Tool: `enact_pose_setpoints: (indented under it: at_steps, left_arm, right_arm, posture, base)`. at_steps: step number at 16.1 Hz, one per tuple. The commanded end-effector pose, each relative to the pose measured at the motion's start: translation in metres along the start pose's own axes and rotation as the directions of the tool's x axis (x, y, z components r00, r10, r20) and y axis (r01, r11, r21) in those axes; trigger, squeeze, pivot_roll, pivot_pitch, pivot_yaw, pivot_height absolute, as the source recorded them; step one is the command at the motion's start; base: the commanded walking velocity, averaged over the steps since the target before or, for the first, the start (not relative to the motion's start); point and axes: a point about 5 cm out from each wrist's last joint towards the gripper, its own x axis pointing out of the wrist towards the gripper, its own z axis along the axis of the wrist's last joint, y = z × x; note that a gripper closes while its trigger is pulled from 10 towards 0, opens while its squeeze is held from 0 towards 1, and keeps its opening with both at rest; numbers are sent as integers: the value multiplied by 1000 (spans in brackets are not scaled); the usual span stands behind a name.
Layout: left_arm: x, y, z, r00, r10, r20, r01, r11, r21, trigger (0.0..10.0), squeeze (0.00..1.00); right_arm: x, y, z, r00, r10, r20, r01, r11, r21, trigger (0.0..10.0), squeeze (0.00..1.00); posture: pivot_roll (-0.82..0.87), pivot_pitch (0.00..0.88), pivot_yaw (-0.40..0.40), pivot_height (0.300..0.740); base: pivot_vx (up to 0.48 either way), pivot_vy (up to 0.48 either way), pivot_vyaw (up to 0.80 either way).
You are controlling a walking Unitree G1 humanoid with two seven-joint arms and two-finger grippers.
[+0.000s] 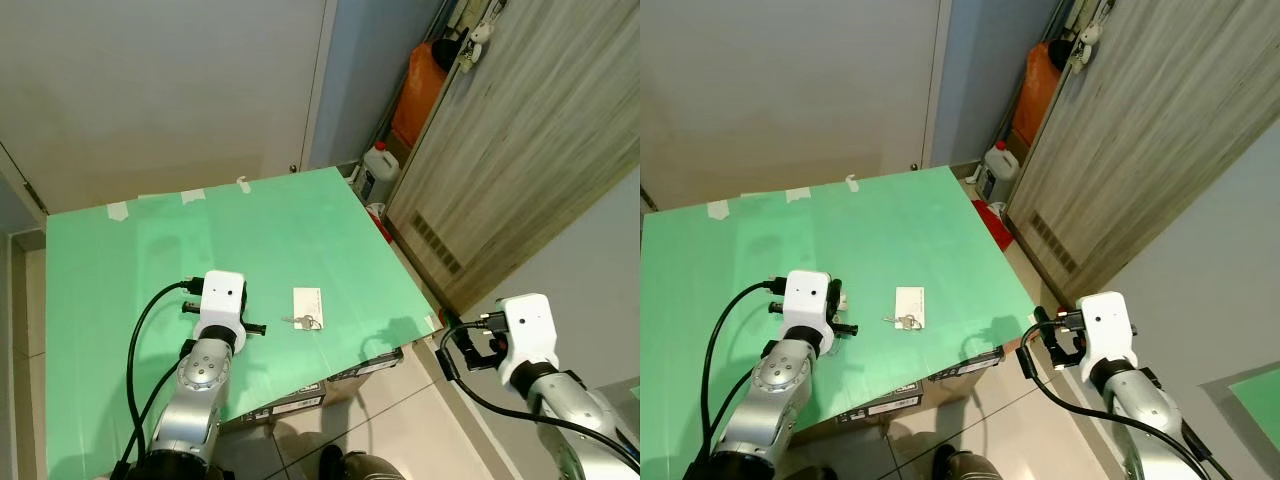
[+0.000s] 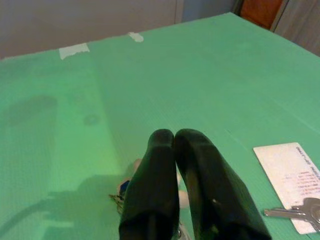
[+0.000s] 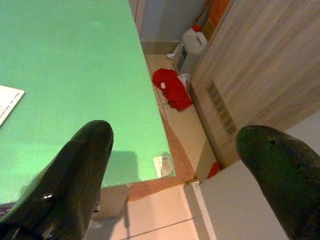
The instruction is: Hang keys on a hook
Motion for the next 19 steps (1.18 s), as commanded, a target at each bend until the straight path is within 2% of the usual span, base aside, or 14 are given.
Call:
enact_pose_setpoints:
  at_steps: [1,2,4,5,6,8,11,15,19]
  left_arm:
    - [-1,-9,5,999,-36,17,36,999,-1,0,0]
    - [-1,-10,8,999,-40,30,40,999,4,0,0]
    - [-1,-16,9,998,-61,7,60,996,66,0,0]
    - [-2,-19,9,996,-84,21,82,995,56,10000,0]
    - [-3,-23,8,996,-87,18,86,994,70,10000,1000]
    - [-3,-27,-4,995,-74,-60,80,992,93,10000,1000]
    - [-4,-31,-10,993,-43,-107,54,993,102,10000,1000]
    - [-4,-23,-16,988,32,-148,-10,989,149,10000,1000]
    - [-15,-31,-16,985,29,-172,-10,994,113,10000,1000]
  right_arm:
    - [2,-1,-1,1000,-4,-3,4,1000,-4,10000,0]
    - [2,-1,0,1000,-4,-2,4,1000,-3,10000,0]
    - [6,1,0,1000,-2,3,2,1000,-1,10000,0]
    - [6,1,0,1000,0,4,0,1000,-1,10000,0]
    - [6,2,0,1000,0,6,0,1000,0,10000,0]
    - [6,2,1,1000,0,8,0,1000,-1,10000,0]
    - [4,1,0,1000,-6,9,6,1000,0,10000,0]
    - [0,1,0,1000,27,5,-27,1000,-8,10000,0]
    - [1,2,-1,1000,28,0,-28,1000,-8,10000,0]
  posture:
    - [-154,92,-163,740]
    - [-154,92,-163,740]
    - [-147,88,-162,740]
    - [-147,88,-162,740]
    - [-149,87,-162,740]
    - [-154,87,-159,740]
    - [-161,87,-152,740]
    - [-166,89,-152,740]
    - [-151,90,-157,740]
  base:
    - [0,0,0]
    - [0,0,0]
    - [0,0,0]
    - [0,0,0]
    - [0,0,0]
    - [0,0,0]
    - [0,0,0]
    - [0,0,0]
    - [0,0,0]
